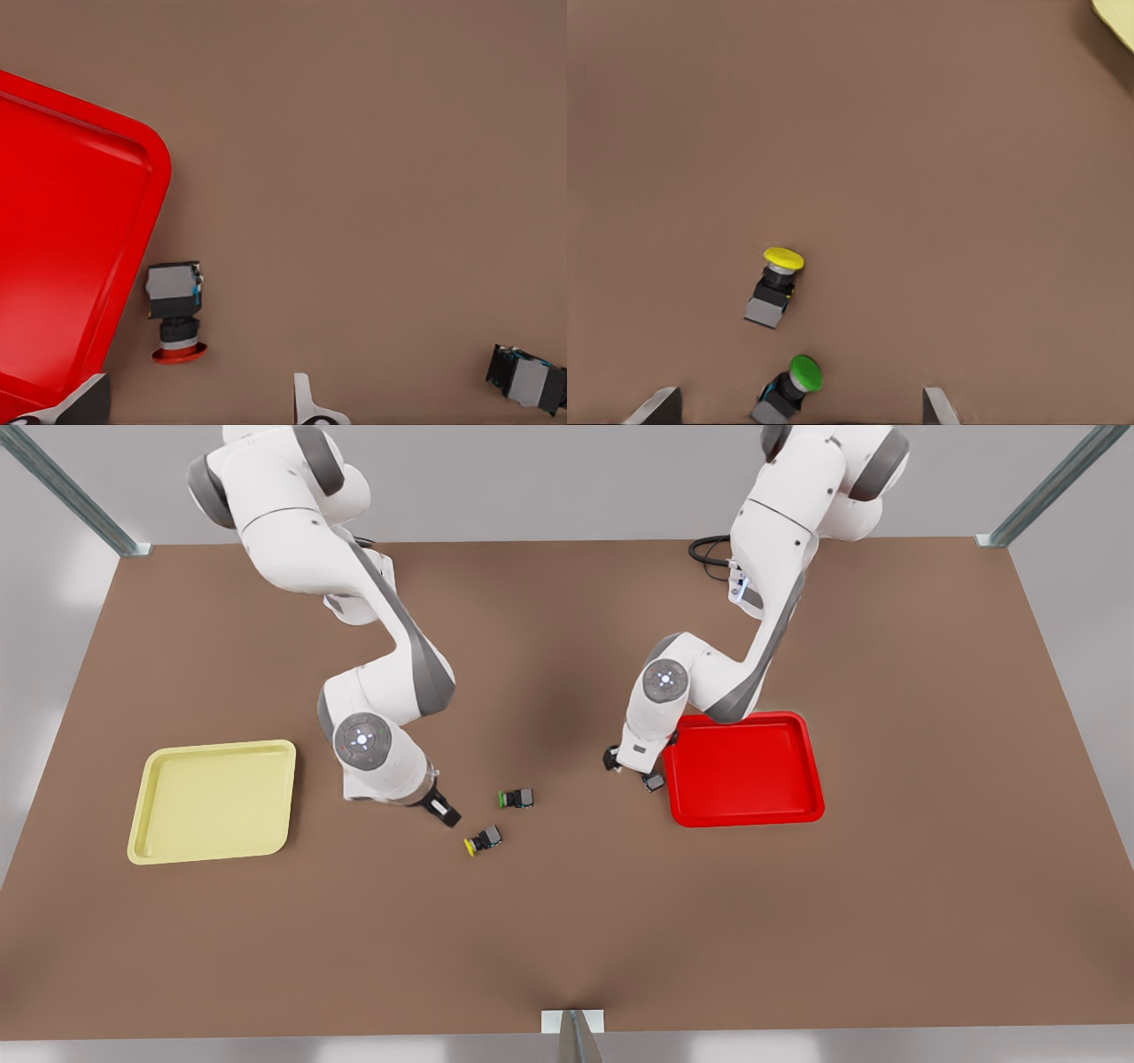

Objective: Place the switches on the corresponding trays according to their colors

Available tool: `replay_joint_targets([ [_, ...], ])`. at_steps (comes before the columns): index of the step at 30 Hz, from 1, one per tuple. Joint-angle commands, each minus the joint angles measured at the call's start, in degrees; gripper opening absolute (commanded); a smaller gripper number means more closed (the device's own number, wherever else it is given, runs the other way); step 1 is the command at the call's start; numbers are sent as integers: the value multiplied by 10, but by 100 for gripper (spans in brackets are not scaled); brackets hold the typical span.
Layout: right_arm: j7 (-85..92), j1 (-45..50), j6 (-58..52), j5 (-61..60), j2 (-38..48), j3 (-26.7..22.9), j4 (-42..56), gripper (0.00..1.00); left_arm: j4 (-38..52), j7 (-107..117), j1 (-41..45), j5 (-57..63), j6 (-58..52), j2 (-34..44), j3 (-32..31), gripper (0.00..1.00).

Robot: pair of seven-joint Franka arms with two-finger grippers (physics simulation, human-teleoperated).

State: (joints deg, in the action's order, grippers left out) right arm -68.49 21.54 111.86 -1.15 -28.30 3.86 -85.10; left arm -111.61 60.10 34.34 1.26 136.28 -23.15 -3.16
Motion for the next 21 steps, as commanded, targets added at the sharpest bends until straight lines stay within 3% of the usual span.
replay_joint_targets([
  [1, -2, 5, 8, 2, -4, 0, 0, 100, -3, 0, 3, 1, 3, -2, 0, 100],
  [6, -31, 27, 115, 5, -85, 0, -5, 100, -9, -3, 5, 5, 21, -30, 6, 100],
  [13, -46, 38, 157, 48, -180, 12, 34, 100, -33, -2, 5, 5, 66, -52, 8, 100],
  [21, -118, 35, 199, 49, -206, 24, 21, 100, -31, -8, 4, 5, 76, -68, 18, 100],
])
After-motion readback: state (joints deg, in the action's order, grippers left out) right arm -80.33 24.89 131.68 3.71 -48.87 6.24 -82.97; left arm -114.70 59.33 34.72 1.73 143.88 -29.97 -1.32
